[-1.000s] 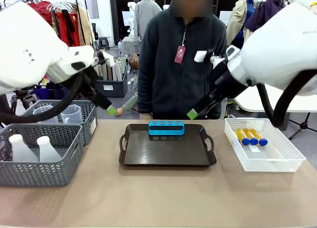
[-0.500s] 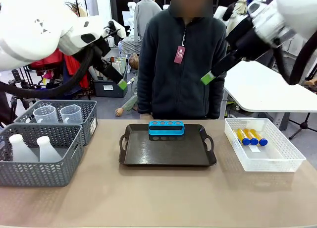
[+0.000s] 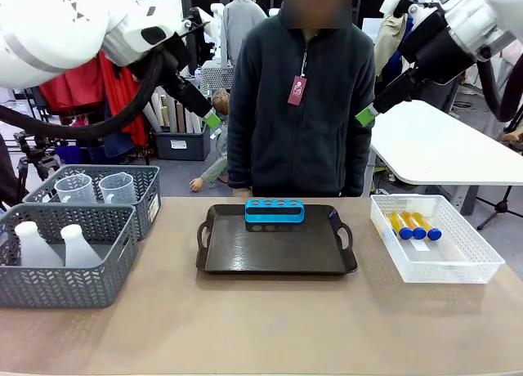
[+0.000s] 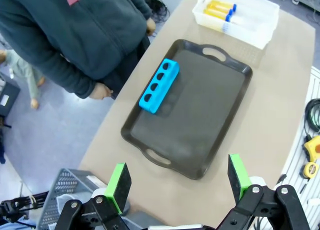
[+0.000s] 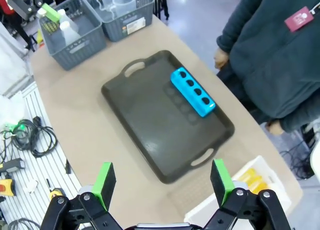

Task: Prepare the laboratory tools.
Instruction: Pick up one Small flask and place it on the Handle tray.

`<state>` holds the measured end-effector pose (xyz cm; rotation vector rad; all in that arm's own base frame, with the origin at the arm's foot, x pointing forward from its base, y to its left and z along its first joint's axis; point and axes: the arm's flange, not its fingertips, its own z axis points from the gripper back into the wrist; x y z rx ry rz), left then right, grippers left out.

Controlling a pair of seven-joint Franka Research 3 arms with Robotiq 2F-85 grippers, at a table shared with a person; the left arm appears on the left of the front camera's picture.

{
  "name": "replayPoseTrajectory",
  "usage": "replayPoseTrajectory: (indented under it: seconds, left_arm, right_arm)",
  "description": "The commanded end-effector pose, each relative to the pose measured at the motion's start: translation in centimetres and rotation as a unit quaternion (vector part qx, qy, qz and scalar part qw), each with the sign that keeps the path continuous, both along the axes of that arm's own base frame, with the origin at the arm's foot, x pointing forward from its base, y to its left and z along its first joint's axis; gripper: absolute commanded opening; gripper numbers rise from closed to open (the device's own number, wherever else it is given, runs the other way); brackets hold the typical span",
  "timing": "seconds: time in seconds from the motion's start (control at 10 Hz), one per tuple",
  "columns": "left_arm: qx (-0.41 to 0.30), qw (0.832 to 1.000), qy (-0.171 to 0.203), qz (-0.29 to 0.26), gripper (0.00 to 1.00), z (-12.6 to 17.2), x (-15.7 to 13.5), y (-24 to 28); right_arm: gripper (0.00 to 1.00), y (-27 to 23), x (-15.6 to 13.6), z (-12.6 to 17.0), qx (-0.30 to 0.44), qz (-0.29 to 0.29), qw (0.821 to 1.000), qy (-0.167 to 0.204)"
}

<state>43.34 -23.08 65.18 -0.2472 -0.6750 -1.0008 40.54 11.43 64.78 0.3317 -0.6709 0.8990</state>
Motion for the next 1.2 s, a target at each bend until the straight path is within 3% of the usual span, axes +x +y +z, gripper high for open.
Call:
replayPoseTrajectory:
  seconds: [0.0, 0.3, 0.8, 1.1]
  left_arm:
    - [-0.009, 1.000, 0.010, -0.004, 1.00, 0.7, -0.7, 1.1]
    - [-0.020, 1.000, -0.002, 0.009, 1.00, 1.2, -1.3, 2.2]
    - [-0.031, 0.999, -0.021, 0.015, 1.00, 2.4, -1.5, 2.6]
    - [-0.028, 0.999, -0.035, 0.018, 1.00, 2.8, -1.6, 2.8]
  right_arm:
    - [1.00, -0.3, 0.3, -0.1, -0.022, 0.005, 1.000, -0.017]
    - [1.00, -1.2, 0.5, 0.3, -0.013, -0.005, 0.999, -0.030]
    - [1.00, -2.1, -0.4, 3.5, -0.010, -0.011, 0.999, -0.047]
    - [1.00, -2.3, -0.1, 3.4, -0.007, -0.022, 0.999, -0.041]
